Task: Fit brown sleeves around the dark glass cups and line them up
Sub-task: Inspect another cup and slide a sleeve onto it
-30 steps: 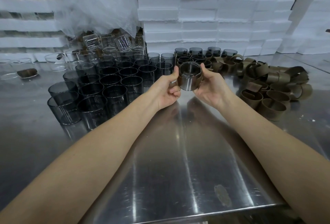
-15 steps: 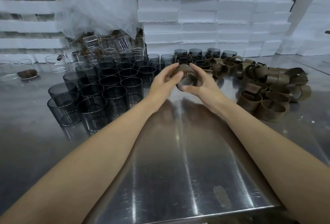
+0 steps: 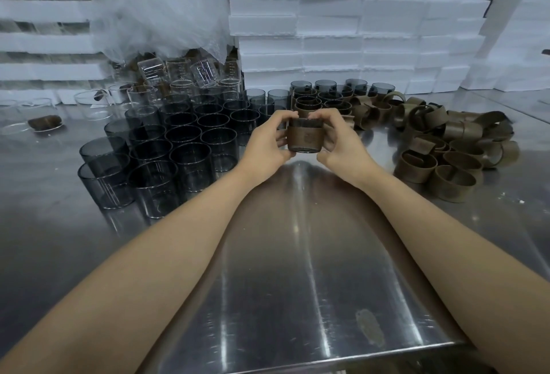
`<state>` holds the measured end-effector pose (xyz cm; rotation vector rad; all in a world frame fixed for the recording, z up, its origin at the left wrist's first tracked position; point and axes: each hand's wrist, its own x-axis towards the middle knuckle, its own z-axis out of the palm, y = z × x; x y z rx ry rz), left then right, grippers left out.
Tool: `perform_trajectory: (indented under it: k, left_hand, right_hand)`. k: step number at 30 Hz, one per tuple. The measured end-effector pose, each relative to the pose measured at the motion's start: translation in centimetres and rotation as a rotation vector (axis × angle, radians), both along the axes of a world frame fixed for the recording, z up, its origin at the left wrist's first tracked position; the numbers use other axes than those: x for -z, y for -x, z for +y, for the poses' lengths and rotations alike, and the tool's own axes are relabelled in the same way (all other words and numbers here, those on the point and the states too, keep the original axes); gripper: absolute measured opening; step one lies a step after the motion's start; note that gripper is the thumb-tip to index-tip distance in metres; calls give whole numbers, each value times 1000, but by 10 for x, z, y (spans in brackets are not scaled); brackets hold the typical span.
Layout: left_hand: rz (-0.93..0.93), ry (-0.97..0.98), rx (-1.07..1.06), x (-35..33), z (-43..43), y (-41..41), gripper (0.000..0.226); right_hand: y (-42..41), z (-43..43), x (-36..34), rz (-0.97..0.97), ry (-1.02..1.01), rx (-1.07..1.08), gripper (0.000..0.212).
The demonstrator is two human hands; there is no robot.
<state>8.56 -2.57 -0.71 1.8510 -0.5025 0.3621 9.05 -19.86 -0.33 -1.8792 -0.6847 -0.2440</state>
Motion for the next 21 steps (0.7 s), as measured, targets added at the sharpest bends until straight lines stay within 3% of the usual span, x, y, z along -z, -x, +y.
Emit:
perform_trajectory:
  k: [6,10,14,21]
  left_hand:
    - [34,62,20,3,2,-5,65]
    - [98,73,16,6,3,-10,64]
    - [25,-115,-46,10,3,-11,66]
    - [-37,-193,-130,9,3,-8,62]
  right_hand:
    - [-1,-4,0,-174,152,96,65]
    - [-1,-5,-2,-203,134,156,66]
    - [0,-6,-3,-271,214,194,63]
    - [-2,-5,-2,-172,261,221,56]
